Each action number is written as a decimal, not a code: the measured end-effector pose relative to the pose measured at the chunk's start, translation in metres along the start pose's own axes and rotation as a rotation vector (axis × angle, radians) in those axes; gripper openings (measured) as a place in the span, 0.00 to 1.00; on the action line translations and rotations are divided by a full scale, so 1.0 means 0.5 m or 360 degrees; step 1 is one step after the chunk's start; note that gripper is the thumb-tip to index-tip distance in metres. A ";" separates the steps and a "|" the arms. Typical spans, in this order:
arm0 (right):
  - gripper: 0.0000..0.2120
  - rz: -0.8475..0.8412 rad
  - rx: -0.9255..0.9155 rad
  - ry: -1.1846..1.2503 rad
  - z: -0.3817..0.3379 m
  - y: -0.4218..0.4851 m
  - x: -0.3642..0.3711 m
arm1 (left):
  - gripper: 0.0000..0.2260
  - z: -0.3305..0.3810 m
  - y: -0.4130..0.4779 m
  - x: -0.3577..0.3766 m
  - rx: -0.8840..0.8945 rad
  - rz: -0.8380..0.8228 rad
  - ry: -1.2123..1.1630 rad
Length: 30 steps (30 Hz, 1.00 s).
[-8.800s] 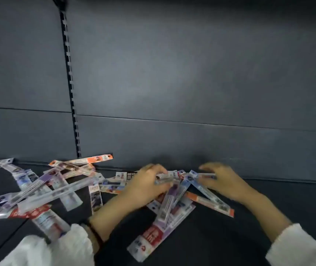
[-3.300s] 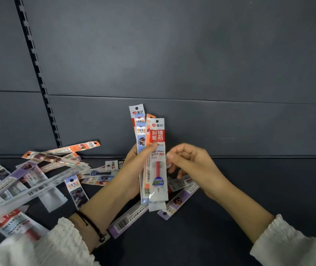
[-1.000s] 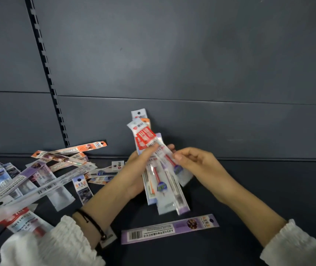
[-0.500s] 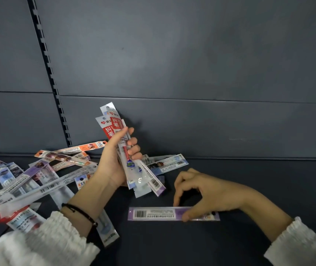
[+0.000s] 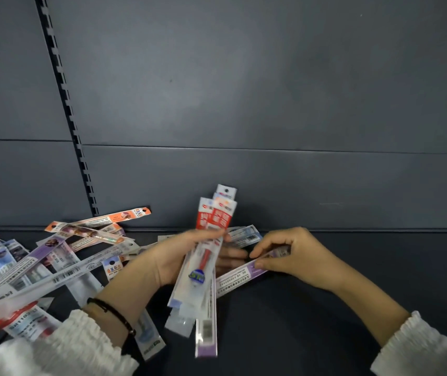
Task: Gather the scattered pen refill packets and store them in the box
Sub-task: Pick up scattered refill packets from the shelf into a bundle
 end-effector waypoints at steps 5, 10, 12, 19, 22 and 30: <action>0.15 0.0356 -0.0114 -0.0001 -0.012 -0.004 0.008 | 0.13 -0.011 -0.010 0.035 -0.0204 -0.0336 0.0173; 0.24 0.0816 0.0146 0.0416 -0.015 0.004 0.007 | 0.13 -0.019 -0.002 0.045 0.0080 -0.0064 0.0173; 0.15 0.0715 0.0369 0.0719 -0.008 0.006 0.008 | 0.16 -0.022 0.001 0.045 0.0112 -0.0042 0.0119; 0.07 0.0523 0.0263 0.1040 -0.030 0.020 0.036 | 0.13 -0.026 0.010 0.062 0.0270 -0.0085 0.0066; 0.06 0.0607 0.0305 0.1140 -0.038 0.016 0.036 | 0.12 -0.002 0.015 0.049 0.0571 0.0062 -0.0276; 0.06 -0.0159 0.0377 0.0462 -0.058 -0.002 0.098 | 0.14 0.017 0.005 0.008 0.0972 0.0461 -0.0575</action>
Point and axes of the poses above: each hand's wrist, its own y-axis towards the middle knuckle, its own x-axis out of the palm, z = x × y, the point moved 1 cm from there along y, towards the middle knuckle, and after that the axes turned 6 degrees about x, right-handed, at the moved point
